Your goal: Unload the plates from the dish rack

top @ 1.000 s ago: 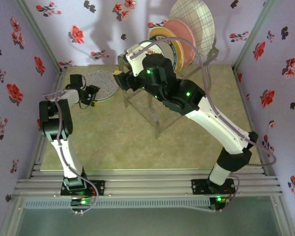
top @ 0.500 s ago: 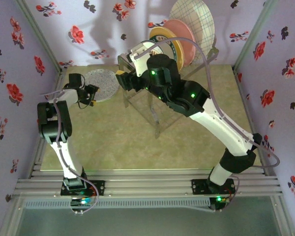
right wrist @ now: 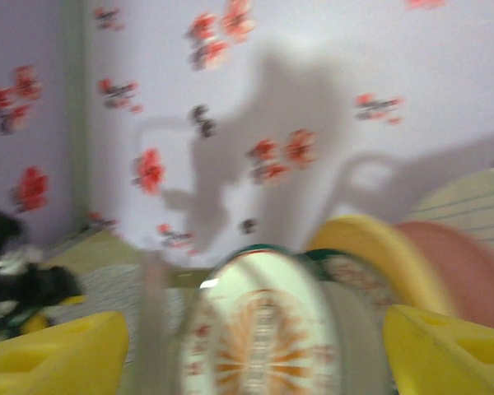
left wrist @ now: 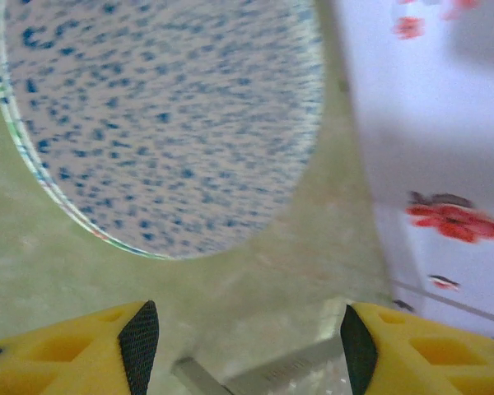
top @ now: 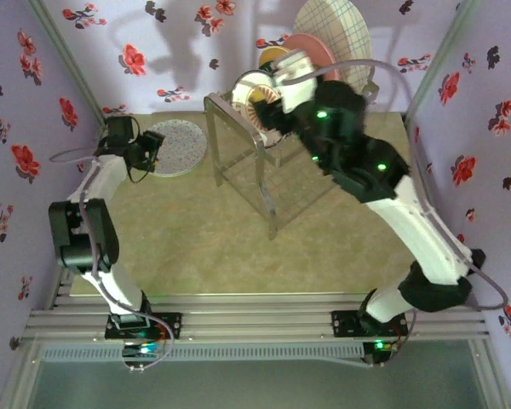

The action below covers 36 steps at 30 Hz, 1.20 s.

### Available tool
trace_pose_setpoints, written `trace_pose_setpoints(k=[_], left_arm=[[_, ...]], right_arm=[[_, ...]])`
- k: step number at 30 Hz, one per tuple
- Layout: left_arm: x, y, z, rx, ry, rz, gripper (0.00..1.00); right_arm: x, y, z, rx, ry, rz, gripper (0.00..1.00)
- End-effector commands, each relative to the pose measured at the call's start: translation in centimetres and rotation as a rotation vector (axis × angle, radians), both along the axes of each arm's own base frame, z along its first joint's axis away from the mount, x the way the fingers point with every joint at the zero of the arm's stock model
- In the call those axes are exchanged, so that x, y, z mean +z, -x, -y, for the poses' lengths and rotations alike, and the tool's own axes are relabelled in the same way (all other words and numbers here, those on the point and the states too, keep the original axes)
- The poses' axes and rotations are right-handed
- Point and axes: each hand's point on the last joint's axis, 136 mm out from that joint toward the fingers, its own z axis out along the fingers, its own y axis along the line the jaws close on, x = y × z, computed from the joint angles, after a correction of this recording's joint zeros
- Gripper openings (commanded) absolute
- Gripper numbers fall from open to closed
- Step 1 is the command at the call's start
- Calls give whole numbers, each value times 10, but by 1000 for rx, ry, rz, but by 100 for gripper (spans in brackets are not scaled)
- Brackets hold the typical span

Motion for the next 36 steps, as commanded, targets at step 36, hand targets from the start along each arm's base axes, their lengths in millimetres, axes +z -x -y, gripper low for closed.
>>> trace_pose_setpoints(k=[36], left_arm=[[359, 192, 198, -523, -371, 1184, 69]], right_arm=[[-57, -170, 157, 193, -335, -214, 58]])
